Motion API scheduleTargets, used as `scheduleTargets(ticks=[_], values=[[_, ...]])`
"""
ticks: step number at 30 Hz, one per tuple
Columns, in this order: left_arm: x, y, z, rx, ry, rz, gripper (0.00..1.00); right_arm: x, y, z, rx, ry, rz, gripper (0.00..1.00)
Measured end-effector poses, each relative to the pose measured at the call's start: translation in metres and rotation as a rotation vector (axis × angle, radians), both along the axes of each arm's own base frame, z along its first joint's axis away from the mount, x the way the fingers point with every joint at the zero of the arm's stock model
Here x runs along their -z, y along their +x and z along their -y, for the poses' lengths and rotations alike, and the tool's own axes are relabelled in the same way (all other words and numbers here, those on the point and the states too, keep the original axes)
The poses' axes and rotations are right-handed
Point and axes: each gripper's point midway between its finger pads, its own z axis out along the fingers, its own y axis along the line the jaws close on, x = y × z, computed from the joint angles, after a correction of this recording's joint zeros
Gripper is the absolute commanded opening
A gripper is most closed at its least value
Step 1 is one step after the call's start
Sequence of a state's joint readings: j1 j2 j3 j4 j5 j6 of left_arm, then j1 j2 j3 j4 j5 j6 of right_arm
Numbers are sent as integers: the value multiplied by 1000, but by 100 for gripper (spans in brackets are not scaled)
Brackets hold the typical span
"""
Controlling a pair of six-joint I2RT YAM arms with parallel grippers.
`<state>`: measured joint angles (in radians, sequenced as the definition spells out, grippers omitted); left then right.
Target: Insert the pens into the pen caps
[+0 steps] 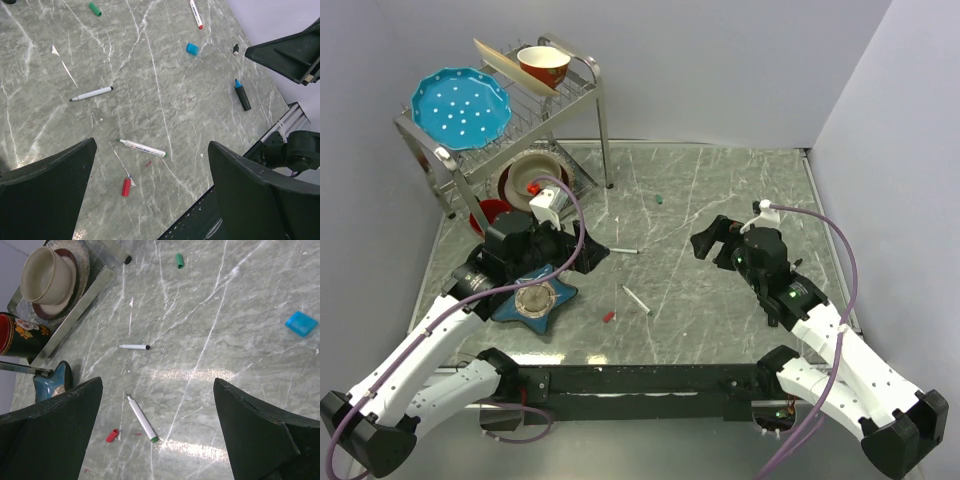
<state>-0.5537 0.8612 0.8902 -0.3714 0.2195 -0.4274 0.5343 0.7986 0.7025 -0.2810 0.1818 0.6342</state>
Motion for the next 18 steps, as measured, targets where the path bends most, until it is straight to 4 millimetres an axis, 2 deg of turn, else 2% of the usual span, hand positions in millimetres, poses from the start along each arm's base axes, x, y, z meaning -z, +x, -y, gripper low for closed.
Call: scheduleTargets(ticks=[4,8,10,12,14,16,17,18], values=[[1,1,0,0,3,-5,99,-6,3,8,38,-17,32,100],[2,1,1,0,4,-6,99,-9,19,31,164,-112,53,100],[2,1,1,0,3,-6,99,-18,36,41,236,-179,57,99],[2,1,0,0,3,-5,99,-31,61,51,308,-251,49,96],[1,0,0,0,2,-3,99,-35,90,61,362,-319,24,88],[0,0,0,0,-1,0,99,-27,116,76,398,-381,-24,78],[-1,0,0,0,-2,2,99,-19,125,84,412,-407,-53,69],[-1,0,0,0,-2,2,99,-7,135,95,425,-436,-93,65]])
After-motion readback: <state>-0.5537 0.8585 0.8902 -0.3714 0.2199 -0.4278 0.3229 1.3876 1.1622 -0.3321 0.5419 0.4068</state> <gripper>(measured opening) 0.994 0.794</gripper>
